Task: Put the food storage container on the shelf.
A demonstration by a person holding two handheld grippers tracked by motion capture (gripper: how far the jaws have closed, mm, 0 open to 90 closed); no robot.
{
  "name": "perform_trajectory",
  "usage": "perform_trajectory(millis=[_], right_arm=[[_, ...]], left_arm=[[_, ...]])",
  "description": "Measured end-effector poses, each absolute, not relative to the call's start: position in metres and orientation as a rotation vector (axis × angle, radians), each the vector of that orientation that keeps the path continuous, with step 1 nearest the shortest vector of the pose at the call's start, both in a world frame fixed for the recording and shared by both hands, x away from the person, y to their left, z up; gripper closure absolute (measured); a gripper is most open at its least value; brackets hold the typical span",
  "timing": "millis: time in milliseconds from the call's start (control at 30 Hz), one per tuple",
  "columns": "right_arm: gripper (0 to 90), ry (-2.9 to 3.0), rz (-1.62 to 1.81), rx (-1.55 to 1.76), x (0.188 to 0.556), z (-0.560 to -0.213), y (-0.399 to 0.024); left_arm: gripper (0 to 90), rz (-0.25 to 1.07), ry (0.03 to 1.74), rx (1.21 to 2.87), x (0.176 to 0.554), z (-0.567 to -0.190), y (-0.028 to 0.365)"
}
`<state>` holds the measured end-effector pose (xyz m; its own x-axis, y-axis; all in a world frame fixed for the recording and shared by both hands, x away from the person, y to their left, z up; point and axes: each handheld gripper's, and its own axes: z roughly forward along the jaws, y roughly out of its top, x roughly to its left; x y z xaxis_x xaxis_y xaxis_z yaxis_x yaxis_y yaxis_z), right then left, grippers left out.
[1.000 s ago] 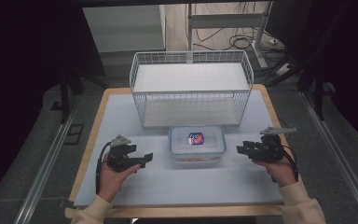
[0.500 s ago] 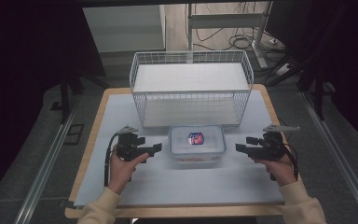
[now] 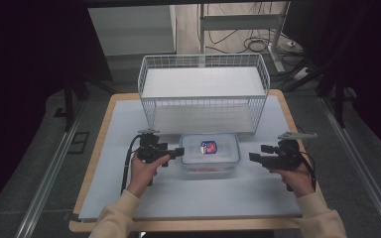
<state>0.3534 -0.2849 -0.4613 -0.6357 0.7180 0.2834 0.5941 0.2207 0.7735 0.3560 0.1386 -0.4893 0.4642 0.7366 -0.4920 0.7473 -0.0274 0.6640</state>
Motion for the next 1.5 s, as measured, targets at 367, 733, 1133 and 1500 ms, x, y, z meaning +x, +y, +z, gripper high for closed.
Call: perform_trajectory(millis=[367,733,1133,1500], right_arm=[[26.9,2.350,1.359,1.266,0.353,-0.462,-0.283],[26.3,2.342,1.357,1.266,0.356,-0.462,-0.282],[22.3,2.436,1.391,1.364,0.387,-0.471,-0.255],[21.6,2.528,1.424,1.487,0.412,-0.494,-0.239]], left_arm=[[14.4,-0.177,1.281,1.751,0.372,-0.511,0.124],[16.9,-0.295,1.268,1.717,0.375,-0.521,0.118],[20.8,-0.285,1.271,1.700,0.375,-0.521,0.120],[21.0,-0.279,1.273,1.695,0.374,-0.521,0.120]])
